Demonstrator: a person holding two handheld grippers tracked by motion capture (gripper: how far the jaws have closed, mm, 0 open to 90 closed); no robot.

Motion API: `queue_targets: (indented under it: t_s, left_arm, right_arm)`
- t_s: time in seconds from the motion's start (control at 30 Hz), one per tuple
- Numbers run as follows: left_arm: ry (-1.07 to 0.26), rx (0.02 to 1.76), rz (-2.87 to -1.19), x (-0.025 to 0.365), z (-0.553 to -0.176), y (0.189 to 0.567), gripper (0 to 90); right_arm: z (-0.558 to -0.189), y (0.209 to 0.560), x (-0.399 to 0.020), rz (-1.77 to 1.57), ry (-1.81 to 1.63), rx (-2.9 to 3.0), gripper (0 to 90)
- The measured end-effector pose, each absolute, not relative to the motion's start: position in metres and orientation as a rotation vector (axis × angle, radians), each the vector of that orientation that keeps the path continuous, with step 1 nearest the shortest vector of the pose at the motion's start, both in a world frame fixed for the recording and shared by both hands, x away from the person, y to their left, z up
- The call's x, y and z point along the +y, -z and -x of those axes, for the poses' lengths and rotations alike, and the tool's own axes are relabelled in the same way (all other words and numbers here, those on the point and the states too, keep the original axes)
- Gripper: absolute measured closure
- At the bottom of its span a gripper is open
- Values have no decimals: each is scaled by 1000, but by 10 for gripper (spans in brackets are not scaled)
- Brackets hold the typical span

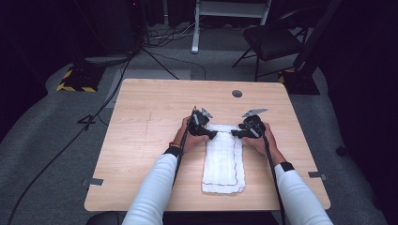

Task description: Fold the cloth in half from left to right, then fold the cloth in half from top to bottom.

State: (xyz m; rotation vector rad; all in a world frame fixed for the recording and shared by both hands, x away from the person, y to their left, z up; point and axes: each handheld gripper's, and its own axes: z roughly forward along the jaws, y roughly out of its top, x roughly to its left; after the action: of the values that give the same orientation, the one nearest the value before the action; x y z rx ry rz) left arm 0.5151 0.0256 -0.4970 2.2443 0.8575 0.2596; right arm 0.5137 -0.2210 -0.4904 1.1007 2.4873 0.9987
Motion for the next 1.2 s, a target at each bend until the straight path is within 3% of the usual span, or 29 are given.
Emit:
queue_targets:
  t_s: [0.27,0.47,0.77,1.2]
  left_arm:
    - [-185,801,-2258,27,-516,494,570]
    - [-153,795,-2266,27,-516,493,713]
    - [-123,789,-2271,27,-517,492,751]
    - [-256,783,-2303,22,-521,478,808]
  right_arm:
    - [-515,490,-218,-1078,-1054,2540,754]
    - [-516,490,-217,-1081,-1069,2554,805]
    - [-515,489,-215,-1057,-1051,2559,838]
    - [-520,478,-206,-1016,-1009,2466,849]
